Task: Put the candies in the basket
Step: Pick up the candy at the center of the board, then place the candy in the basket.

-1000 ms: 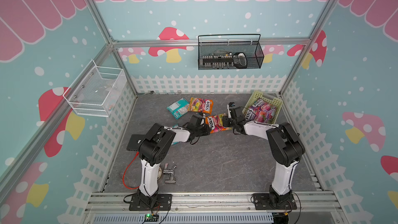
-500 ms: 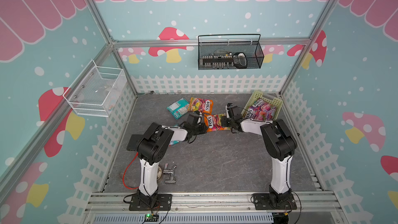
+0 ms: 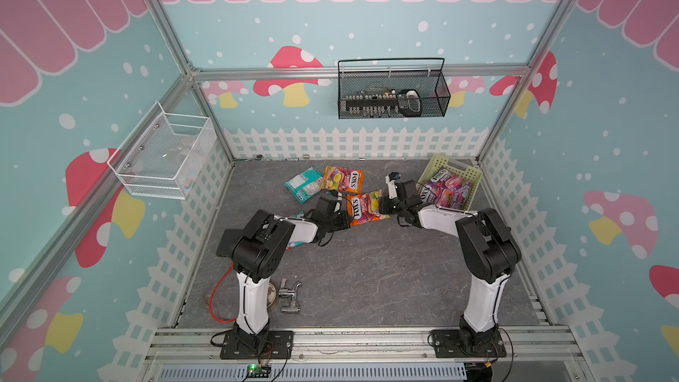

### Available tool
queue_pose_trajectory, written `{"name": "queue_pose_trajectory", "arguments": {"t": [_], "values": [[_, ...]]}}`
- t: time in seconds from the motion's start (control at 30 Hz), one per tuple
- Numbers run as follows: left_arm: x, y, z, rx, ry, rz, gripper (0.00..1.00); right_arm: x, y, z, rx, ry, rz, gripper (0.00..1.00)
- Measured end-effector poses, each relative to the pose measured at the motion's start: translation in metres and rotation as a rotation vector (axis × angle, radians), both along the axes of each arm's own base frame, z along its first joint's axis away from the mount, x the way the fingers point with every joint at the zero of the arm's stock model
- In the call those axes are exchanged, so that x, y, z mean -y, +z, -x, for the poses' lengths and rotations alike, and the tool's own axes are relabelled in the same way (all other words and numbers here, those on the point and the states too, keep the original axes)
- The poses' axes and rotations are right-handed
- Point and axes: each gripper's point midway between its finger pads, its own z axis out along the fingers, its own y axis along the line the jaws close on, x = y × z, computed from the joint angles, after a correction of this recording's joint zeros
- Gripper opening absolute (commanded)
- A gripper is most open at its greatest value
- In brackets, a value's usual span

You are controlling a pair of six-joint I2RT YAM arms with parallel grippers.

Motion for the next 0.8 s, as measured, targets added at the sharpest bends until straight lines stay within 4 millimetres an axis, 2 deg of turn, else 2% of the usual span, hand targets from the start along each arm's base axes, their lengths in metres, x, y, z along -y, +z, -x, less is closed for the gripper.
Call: {"name": "queue_pose_trajectory", "arguments": {"t": [0.13,0.2,0.27,0.33,0.4,0.47,0.57,0.67,0.8], "values": [[-0.005,0.005,0.016,-0.038,0.006,0.015,0.26,-0.006,0.04,0.009,0.072,0.042,-0.039,0.0],[-0.007,0.012,0.024,-0.048,0.004,0.023,0.31,-0.003,0.06,0.014,0.112,0.044,-0.047,0.0],[-0.007,0.031,0.03,-0.03,-0.008,0.043,0.38,0.005,0.083,0.019,0.16,0.035,-0.054,0.0],[-0.005,0.059,0.031,0.021,-0.026,0.07,0.44,0.018,0.109,0.022,0.208,0.014,-0.062,0.0],[-0.003,0.091,0.032,0.091,-0.045,0.098,0.5,0.037,0.135,0.023,0.259,-0.021,-0.077,0.0],[-0.001,0.122,0.035,0.158,-0.064,0.123,0.55,0.066,0.165,0.023,0.318,-0.073,-0.095,0.0],[-0.001,0.149,0.041,0.22,-0.091,0.139,0.6,0.116,0.199,0.021,0.399,-0.178,-0.099,0.0],[0.0,0.158,0.047,0.237,-0.117,0.138,0.66,0.157,0.209,0.015,0.435,-0.277,-0.082,0.0],[-0.001,0.158,0.058,0.234,-0.141,0.133,0.68,0.198,0.192,-0.001,0.42,-0.382,-0.069,0.0]]}}
